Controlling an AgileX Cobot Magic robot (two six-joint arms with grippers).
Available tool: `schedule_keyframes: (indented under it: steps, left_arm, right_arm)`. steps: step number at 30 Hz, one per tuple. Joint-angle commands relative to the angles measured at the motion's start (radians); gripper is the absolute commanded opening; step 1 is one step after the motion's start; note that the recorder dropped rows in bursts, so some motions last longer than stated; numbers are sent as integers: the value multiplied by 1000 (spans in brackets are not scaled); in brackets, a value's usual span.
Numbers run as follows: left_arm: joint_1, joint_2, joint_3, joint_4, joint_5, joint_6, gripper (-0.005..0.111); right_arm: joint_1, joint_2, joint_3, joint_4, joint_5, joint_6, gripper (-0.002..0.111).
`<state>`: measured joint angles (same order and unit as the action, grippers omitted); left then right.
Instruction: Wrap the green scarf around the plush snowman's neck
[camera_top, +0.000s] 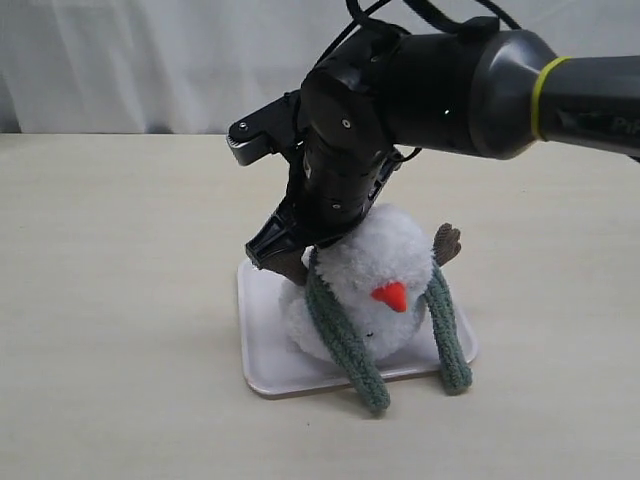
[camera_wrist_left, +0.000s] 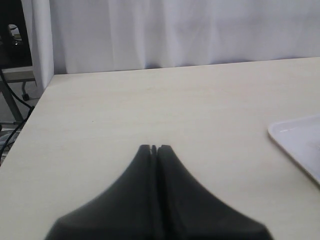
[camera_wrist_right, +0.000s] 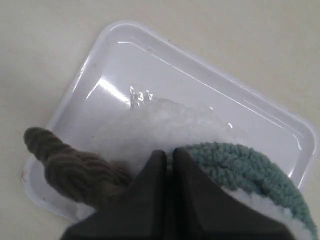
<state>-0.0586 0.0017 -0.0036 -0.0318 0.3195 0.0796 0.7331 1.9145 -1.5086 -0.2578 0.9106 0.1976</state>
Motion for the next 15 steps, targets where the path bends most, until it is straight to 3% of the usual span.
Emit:
schedule_keyframes:
  steps: [1,15]
  left_arm:
    - [1,-2,4,-8,-11,1,0]
    - [1,-2,4,-8,-11,1,0]
  right_arm:
    - [-8,31,-3,11,5,-15,4]
    - [-8,-7,-3,11,48,-15,4]
